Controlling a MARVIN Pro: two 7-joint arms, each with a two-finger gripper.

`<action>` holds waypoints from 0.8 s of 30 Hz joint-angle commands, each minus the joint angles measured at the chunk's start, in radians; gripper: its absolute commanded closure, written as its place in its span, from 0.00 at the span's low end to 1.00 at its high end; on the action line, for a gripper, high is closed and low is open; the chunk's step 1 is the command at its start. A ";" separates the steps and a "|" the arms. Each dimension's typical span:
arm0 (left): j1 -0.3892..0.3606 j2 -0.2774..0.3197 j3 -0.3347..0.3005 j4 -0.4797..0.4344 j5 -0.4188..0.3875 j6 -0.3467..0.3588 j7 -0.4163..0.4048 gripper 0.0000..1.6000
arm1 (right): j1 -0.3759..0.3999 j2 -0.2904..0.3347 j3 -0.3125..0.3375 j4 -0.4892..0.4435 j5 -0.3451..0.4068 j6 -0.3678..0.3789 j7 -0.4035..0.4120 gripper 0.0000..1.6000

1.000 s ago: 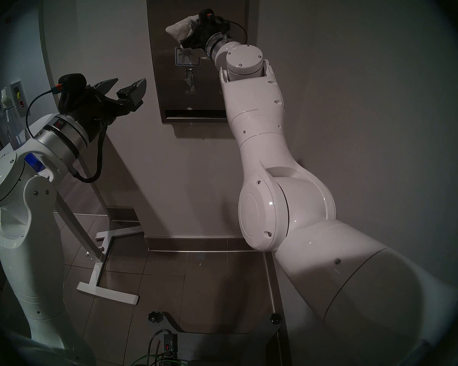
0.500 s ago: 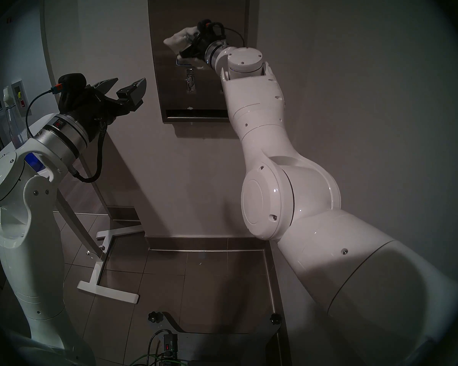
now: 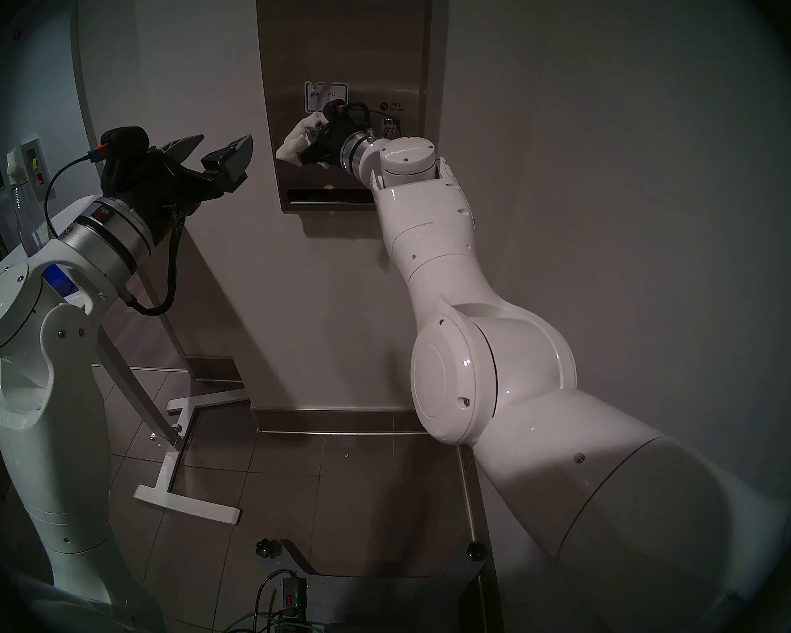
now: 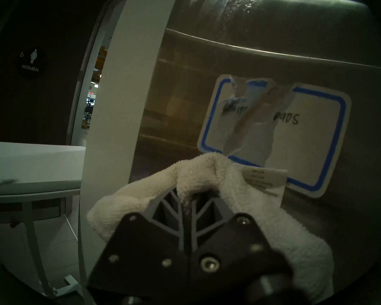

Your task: Pick up the cloth and wipe the surface

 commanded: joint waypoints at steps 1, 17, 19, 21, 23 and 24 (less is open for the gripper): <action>-0.021 0.000 0.000 -0.023 -0.002 -0.011 -0.001 0.00 | 0.111 0.024 0.009 -0.062 -0.004 -0.025 -0.030 1.00; -0.020 0.003 0.000 -0.022 -0.004 -0.010 0.000 0.00 | 0.166 0.023 0.011 -0.188 -0.015 -0.047 -0.041 1.00; -0.021 0.003 0.000 -0.023 -0.004 -0.011 0.001 0.00 | 0.168 0.024 0.007 -0.189 -0.019 -0.040 -0.044 1.00; -0.022 0.003 0.000 -0.023 -0.004 -0.012 0.001 0.00 | 0.190 0.023 0.011 -0.152 -0.016 -0.029 -0.043 1.00; -0.023 0.002 0.001 -0.024 -0.004 -0.014 0.002 0.00 | 0.201 0.020 0.024 -0.110 -0.008 -0.008 -0.049 1.00; -0.023 0.002 0.001 -0.024 -0.004 -0.015 0.002 0.00 | 0.176 0.015 0.031 -0.123 0.000 0.017 -0.060 1.00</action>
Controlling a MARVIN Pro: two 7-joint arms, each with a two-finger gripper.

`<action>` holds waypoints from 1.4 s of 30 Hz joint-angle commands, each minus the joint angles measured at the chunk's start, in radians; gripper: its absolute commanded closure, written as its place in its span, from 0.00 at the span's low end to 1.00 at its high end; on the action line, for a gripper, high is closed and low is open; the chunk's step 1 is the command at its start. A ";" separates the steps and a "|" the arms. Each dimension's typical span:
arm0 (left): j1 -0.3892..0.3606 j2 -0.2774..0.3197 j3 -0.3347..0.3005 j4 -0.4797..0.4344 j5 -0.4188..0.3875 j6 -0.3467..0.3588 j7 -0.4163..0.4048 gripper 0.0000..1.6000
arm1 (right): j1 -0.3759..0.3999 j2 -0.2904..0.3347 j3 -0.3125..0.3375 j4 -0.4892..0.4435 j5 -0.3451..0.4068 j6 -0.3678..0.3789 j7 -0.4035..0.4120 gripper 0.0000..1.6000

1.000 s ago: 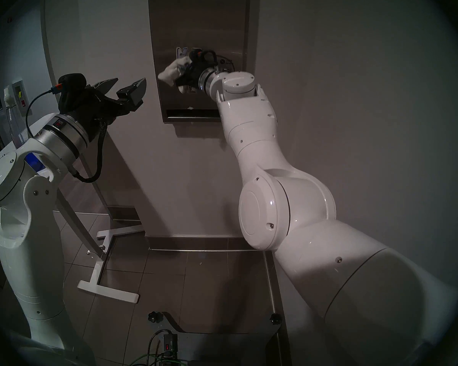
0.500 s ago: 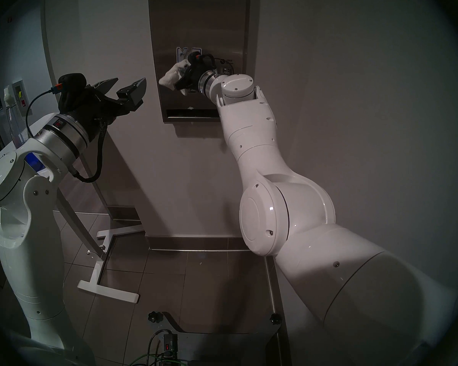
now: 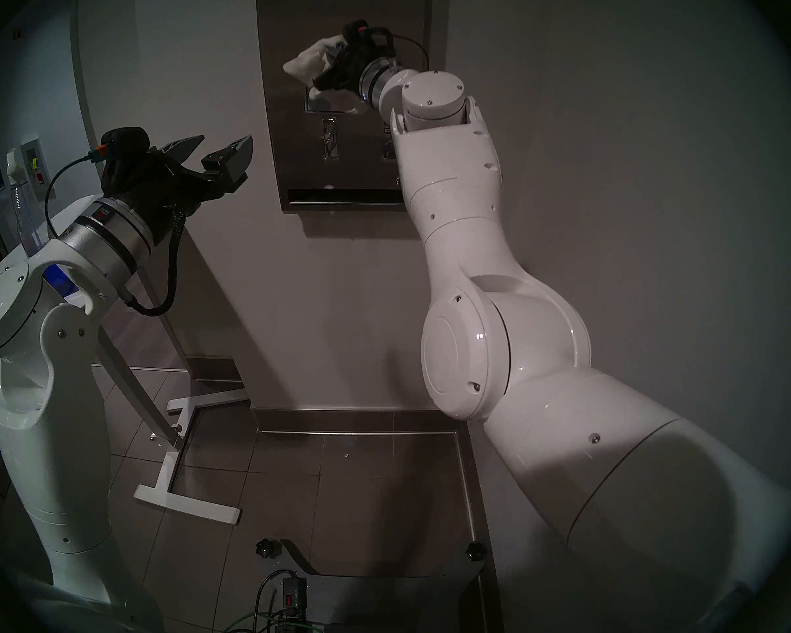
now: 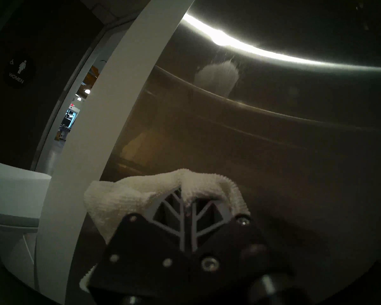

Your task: Pick up the cloth and wipe the surface

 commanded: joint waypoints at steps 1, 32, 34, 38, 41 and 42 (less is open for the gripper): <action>-0.024 -0.001 0.001 -0.024 -0.001 -0.016 0.000 0.00 | 0.097 -0.009 0.030 0.067 0.018 0.045 -0.030 1.00; -0.023 0.001 0.001 -0.024 -0.004 -0.016 0.003 0.00 | -0.117 -0.007 0.015 0.138 0.026 0.113 0.026 1.00; -0.023 0.002 0.001 -0.024 -0.005 -0.016 0.003 0.00 | -0.128 -0.007 0.011 0.135 0.025 0.123 0.027 1.00; -0.023 0.002 0.002 -0.024 -0.005 -0.017 0.003 0.00 | -0.153 -0.009 0.012 0.109 0.030 0.122 0.016 1.00; -0.023 0.002 0.002 -0.024 -0.005 -0.019 0.004 0.00 | -0.155 -0.007 0.000 0.069 0.020 0.118 0.015 1.00; -0.023 0.002 0.002 -0.024 -0.005 -0.019 0.004 0.00 | -0.155 -0.007 0.000 0.069 0.020 0.118 0.015 1.00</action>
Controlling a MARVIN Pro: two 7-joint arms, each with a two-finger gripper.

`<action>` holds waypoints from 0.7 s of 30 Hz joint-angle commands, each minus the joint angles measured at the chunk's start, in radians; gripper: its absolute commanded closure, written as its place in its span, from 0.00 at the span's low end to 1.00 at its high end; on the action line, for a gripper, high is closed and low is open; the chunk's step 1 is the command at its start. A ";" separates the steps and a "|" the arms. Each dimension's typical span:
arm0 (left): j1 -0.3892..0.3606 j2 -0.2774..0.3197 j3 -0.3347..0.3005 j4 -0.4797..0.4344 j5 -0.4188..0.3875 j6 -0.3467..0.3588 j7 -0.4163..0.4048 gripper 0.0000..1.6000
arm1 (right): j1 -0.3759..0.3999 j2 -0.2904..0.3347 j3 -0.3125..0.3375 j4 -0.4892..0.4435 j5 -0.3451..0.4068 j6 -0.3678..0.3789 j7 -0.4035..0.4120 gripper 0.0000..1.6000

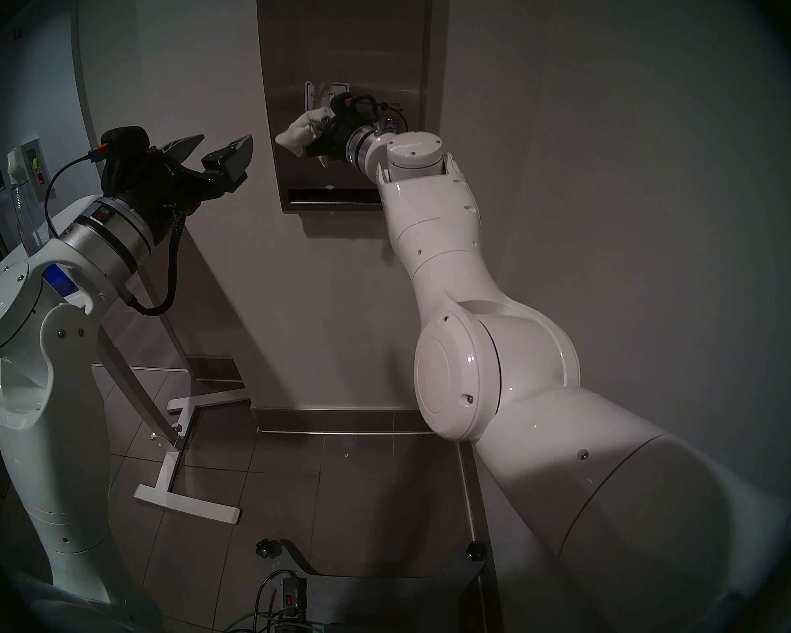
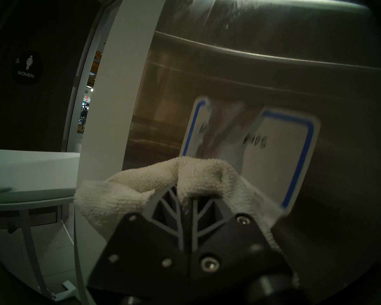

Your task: Pick up the cloth and wipe the surface

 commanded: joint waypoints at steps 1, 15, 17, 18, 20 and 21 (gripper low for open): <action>-0.023 -0.001 0.000 -0.024 -0.001 -0.018 -0.001 0.00 | -0.037 0.018 -0.016 -0.053 -0.035 0.028 -0.028 1.00; -0.021 0.001 0.000 -0.023 -0.003 -0.012 0.000 0.00 | 0.077 0.012 -0.047 -0.135 -0.045 -0.047 -0.024 1.00; -0.021 0.002 0.000 -0.023 -0.003 -0.012 0.000 0.00 | 0.083 0.006 -0.052 -0.148 -0.045 -0.053 -0.020 1.00; -0.021 0.002 0.000 -0.023 -0.003 -0.012 0.000 0.00 | 0.083 0.003 -0.053 -0.156 -0.044 -0.057 -0.017 1.00; -0.021 0.002 0.000 -0.023 -0.003 -0.012 0.001 0.00 | 0.071 -0.005 -0.060 -0.185 -0.044 -0.064 -0.012 1.00; -0.021 0.002 0.000 -0.023 -0.004 -0.012 0.001 0.00 | 0.061 -0.007 -0.063 -0.202 -0.044 -0.068 -0.009 1.00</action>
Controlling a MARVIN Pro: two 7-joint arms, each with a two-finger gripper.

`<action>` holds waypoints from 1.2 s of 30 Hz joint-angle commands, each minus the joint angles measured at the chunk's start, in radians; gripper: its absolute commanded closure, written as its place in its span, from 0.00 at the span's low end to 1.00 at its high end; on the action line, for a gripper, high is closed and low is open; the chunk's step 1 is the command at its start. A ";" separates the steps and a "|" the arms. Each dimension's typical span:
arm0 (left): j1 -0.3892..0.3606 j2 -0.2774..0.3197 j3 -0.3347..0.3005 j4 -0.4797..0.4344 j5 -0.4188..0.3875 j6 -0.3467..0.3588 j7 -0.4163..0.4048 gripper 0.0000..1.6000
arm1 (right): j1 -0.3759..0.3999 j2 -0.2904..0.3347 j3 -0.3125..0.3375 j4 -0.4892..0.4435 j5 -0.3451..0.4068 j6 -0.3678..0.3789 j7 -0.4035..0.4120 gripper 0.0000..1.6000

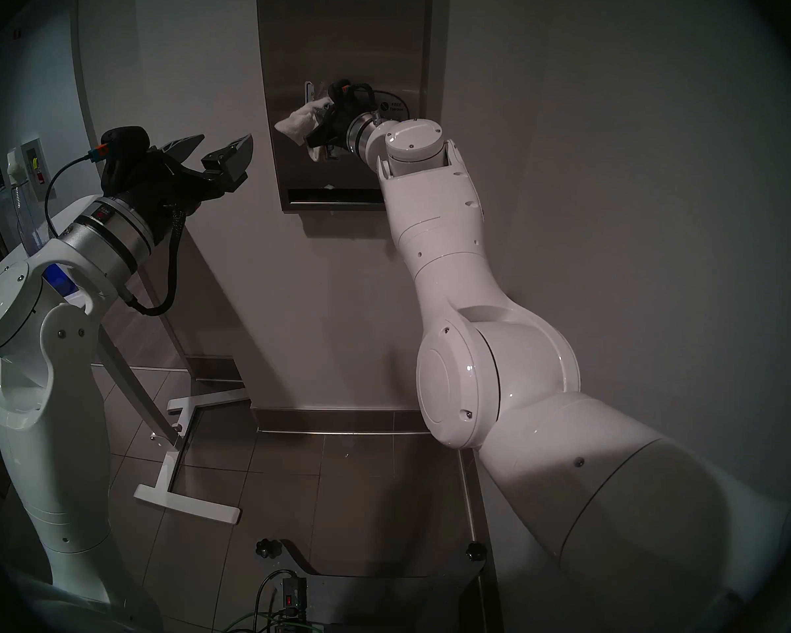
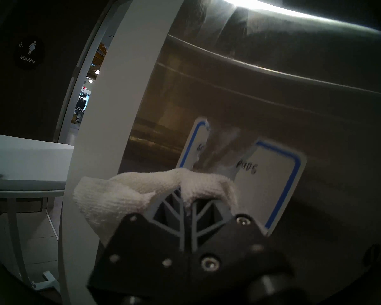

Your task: Pick up the cloth and wipe the surface

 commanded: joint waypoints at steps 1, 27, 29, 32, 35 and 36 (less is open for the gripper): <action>-0.022 0.000 -0.001 -0.023 -0.002 -0.012 -0.001 0.00 | 0.057 -0.019 -0.009 -0.105 0.010 -0.037 0.007 1.00; -0.021 0.003 0.000 -0.023 -0.005 -0.012 0.001 0.00 | -0.121 0.012 -0.019 -0.401 0.209 0.149 0.489 1.00; -0.021 0.003 0.000 -0.023 -0.005 -0.012 0.001 0.00 | -0.124 0.019 -0.017 -0.422 0.228 0.167 0.532 1.00; -0.021 0.004 0.000 -0.023 -0.005 -0.012 0.001 0.00 | -0.129 0.031 -0.023 -0.459 0.246 0.206 0.597 1.00; -0.021 0.004 0.000 -0.023 -0.006 -0.013 0.002 0.00 | -0.133 0.038 -0.020 -0.491 0.275 0.253 0.658 1.00; -0.021 0.004 0.000 -0.023 -0.006 -0.013 0.002 0.00 | -0.141 0.042 -0.018 -0.519 0.276 0.275 0.695 1.00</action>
